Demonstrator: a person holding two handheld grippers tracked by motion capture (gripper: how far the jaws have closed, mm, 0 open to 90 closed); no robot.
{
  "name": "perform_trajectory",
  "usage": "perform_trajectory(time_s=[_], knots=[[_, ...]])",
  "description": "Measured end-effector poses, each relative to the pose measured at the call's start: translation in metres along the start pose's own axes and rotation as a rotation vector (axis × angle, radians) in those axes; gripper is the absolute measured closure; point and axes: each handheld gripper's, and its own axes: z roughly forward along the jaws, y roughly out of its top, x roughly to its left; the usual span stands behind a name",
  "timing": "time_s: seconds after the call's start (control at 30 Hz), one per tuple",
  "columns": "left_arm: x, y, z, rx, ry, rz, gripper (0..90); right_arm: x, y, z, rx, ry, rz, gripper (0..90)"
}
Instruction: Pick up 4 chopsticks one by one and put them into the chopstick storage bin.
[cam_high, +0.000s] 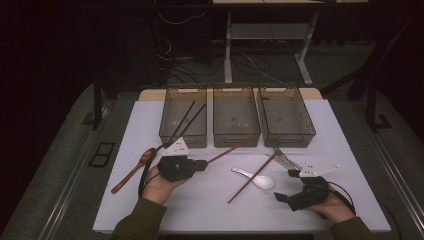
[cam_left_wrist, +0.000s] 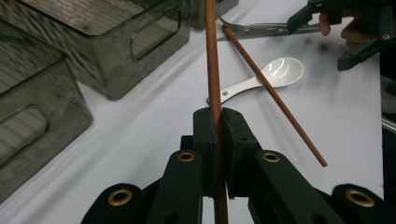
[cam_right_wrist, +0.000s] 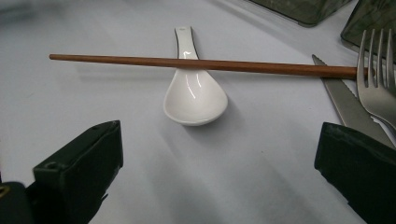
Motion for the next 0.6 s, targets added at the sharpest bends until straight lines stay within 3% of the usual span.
perform_trajectory(time_s=[0.6], knots=[[0.015, 0.006, -0.016, -0.026, 0.045, 0.000, 84.1, 0.001, 0.000, 0.000, -0.008, 0.007, -0.007, 0.9]])
